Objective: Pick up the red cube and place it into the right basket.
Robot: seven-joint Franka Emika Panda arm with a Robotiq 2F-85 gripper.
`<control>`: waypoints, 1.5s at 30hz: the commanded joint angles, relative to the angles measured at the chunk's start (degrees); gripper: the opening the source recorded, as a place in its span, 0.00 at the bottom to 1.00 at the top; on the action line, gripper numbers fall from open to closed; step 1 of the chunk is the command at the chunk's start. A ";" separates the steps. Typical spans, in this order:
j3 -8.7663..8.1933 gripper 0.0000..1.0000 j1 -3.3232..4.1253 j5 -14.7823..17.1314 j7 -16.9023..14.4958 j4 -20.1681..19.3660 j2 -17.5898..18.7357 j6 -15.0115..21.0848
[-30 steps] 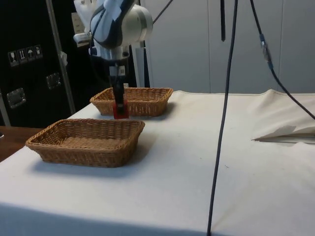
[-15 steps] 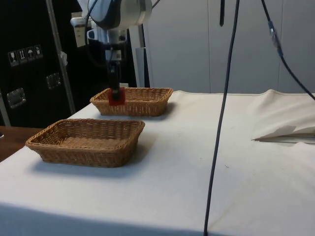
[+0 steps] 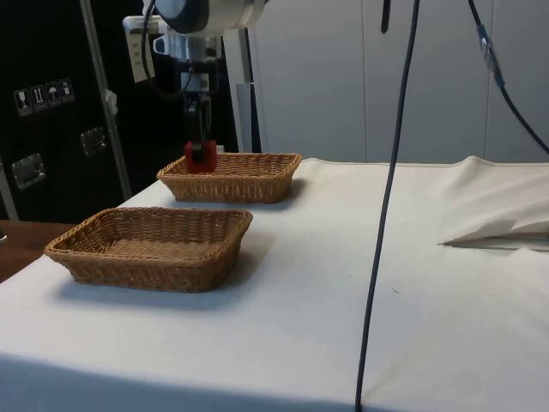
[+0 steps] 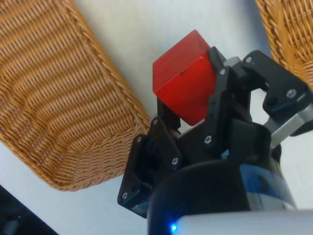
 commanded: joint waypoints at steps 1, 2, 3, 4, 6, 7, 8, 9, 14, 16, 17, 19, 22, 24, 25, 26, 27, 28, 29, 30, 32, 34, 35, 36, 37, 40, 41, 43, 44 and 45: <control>0.00 0.02 -0.29 0.34 0.29 0.11 0.06 -0.46; -0.06 0.02 -0.34 0.46 0.34 0.11 0.06 -0.57; -0.06 0.02 -0.40 0.63 0.46 0.11 0.11 -0.69; -0.06 0.02 -0.46 0.80 0.57 0.06 0.17 -0.74; -0.17 0.02 -0.57 1.26 0.69 0.06 0.29 -0.97; -0.17 0.02 -0.63 1.49 0.69 0.00 0.40 -1.03; -0.23 0.02 -0.74 1.72 0.74 0.00 0.46 -1.03; -0.34 0.02 -0.86 2.12 0.86 -0.06 0.69 -1.15; -0.63 0.02 -1.09 3.09 0.80 -0.06 1.20 -1.32; -0.97 0.02 -1.32 3.84 0.69 0.06 1.66 -1.49; -1.15 0.02 -1.38 3.95 0.63 0.11 1.78 -1.55; -1.60 0.02 -1.49 4.07 0.57 0.23 2.01 -1.66; -2.01 0.02 -1.55 4.18 0.52 0.34 2.18 -1.83; -2.41 0.02 -1.66 4.30 0.52 0.46 2.35 -2.01; -2.58 0.02 -1.78 4.30 0.52 0.57 2.46 -2.12; -3.04 0.02 -1.89 4.41 0.46 0.74 2.69 -2.23; -3.21 0.02 -1.89 4.47 0.46 0.80 2.81 -2.29; -3.44 0.02 -2.01 4.53 0.40 0.92 2.92 -2.41; -3.61 0.02 -2.06 4.58 0.40 0.97 2.98 -2.46; -3.78 0.02 -2.18 4.58 0.40 1.03 3.09 -2.46; -3.95 0.02 -2.23 4.64 0.40 1.09 3.15 -2.52; -4.47 0.02 -2.41 4.70 0.52 1.38 3.50 -2.69; -4.58 0.02 -2.46 4.70 0.57 1.49 3.61 -2.81; -4.70 0.02 -2.58 4.70 0.57 1.66 3.78 -2.86; -4.87 0.02 -2.64 4.70 0.63 1.83 3.95 -3.04; -5.44 0.02 -2.81 4.76 0.80 2.35 4.47 -3.38; -5.90 0.02 -2.35 4.58 0.80 2.01 4.41 -2.92; -6.02 0.02 -2.92 4.93 0.86 2.81 5.04 -3.61; -6.13 0.02 -3.04 5.04 0.86 2.92 5.27 -3.67; -6.30 0.02 -3.15 5.16 0.80 3.04 5.50 -3.72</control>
